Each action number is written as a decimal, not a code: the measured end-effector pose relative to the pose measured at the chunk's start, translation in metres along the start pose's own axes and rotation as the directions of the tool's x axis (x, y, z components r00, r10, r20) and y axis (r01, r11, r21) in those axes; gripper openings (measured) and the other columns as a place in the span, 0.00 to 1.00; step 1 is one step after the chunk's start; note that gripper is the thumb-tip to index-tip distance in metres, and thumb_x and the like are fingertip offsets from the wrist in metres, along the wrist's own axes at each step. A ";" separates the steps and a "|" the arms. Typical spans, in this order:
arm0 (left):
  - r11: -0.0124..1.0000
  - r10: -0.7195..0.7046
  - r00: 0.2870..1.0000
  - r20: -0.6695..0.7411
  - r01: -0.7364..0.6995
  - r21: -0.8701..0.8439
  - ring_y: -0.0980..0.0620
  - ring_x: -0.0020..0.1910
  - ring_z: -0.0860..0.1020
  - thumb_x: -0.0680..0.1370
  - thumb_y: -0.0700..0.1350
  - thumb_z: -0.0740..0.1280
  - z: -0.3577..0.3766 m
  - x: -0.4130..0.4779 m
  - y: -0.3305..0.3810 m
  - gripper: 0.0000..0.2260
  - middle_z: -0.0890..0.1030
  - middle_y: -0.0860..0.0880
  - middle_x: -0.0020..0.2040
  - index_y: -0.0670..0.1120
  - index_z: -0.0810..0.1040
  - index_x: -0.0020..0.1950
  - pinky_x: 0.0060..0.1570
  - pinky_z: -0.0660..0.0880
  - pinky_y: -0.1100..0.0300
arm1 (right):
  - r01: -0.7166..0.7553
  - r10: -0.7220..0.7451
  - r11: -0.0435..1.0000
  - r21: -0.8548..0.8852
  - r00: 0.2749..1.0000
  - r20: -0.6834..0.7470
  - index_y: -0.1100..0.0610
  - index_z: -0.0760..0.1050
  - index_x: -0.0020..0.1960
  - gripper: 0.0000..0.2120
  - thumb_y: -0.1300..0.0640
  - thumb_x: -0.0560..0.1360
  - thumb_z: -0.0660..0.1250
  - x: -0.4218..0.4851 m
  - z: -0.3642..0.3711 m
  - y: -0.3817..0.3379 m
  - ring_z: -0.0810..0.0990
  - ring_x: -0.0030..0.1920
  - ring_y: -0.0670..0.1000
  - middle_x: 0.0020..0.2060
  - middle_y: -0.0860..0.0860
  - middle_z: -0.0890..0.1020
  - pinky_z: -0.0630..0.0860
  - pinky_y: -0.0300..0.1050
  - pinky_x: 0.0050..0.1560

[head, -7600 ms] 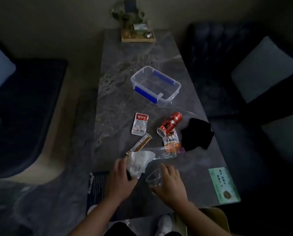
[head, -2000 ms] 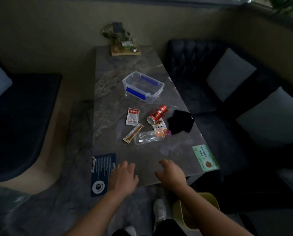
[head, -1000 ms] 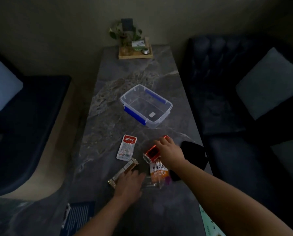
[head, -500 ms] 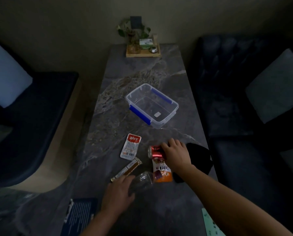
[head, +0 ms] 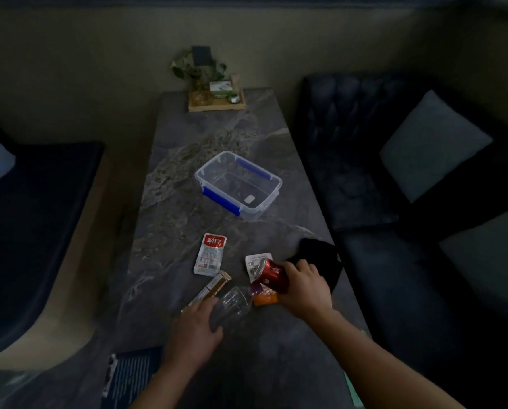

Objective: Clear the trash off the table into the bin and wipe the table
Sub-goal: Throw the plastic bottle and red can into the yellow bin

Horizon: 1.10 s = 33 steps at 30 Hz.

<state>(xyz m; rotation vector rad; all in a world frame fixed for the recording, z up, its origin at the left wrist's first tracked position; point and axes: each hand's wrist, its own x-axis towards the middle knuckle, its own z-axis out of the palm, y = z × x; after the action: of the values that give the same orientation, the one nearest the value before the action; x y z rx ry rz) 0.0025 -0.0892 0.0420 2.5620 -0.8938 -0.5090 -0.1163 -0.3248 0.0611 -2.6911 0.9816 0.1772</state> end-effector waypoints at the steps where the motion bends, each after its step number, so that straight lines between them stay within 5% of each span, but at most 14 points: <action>1: 1.000 0.026 1.000 0.006 -0.026 0.003 0.54 0.63 0.74 0.72 0.55 0.71 -0.001 0.001 -0.001 0.28 0.75 0.56 0.66 0.59 0.68 0.70 0.62 0.73 0.54 | -0.034 0.034 0.999 0.014 0.999 -0.002 0.46 0.70 0.70 0.31 0.40 0.69 0.70 -0.009 0.001 -0.001 0.75 0.57 0.54 0.57 0.51 0.75 0.77 0.51 0.52; 9: 0.977 0.209 0.974 0.084 -0.211 0.023 0.50 0.62 0.75 0.73 0.54 0.70 -0.007 -0.013 -0.019 0.25 0.76 0.53 0.64 0.55 0.70 0.69 0.60 0.73 0.53 | -0.346 0.354 0.920 0.185 0.935 -0.010 0.48 0.71 0.68 0.29 0.40 0.69 0.70 -0.096 0.012 -0.022 0.75 0.61 0.55 0.59 0.51 0.76 0.77 0.52 0.55; 16: 0.922 0.370 0.911 0.185 -0.384 0.046 0.48 0.57 0.77 0.72 0.53 0.69 0.001 -0.041 -0.013 0.24 0.77 0.52 0.59 0.55 0.72 0.68 0.57 0.74 0.50 | -0.545 0.579 0.775 0.319 0.815 -0.012 0.45 0.73 0.62 0.25 0.39 0.68 0.70 -0.188 0.032 -0.030 0.76 0.51 0.48 0.49 0.44 0.75 0.76 0.47 0.46; 24: 0.838 0.512 0.818 0.261 -0.543 0.058 0.47 0.60 0.76 0.72 0.55 0.68 0.026 -0.080 0.035 0.25 0.77 0.50 0.61 0.53 0.71 0.69 0.56 0.74 0.51 | -0.654 0.730 0.619 0.434 0.684 -0.010 0.43 0.71 0.67 0.28 0.38 0.69 0.72 -0.277 0.048 -0.009 0.73 0.48 0.43 0.48 0.41 0.72 0.66 0.35 0.35; 33: 0.745 0.570 0.720 0.397 -0.656 0.120 0.48 0.60 0.76 0.72 0.58 0.66 0.096 -0.154 0.105 0.27 0.76 0.52 0.61 0.54 0.69 0.71 0.53 0.74 0.53 | -0.758 0.832 0.437 0.484 0.545 0.102 0.44 0.70 0.69 0.30 0.38 0.69 0.70 -0.378 0.075 0.066 0.77 0.55 0.49 0.56 0.46 0.77 0.82 0.50 0.49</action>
<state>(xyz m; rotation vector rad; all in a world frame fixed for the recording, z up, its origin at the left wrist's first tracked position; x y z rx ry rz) -0.2071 -0.0875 0.0400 2.1859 -1.9659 -0.6561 -0.4489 -0.1195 0.0530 -1.5939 2.0010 -0.1009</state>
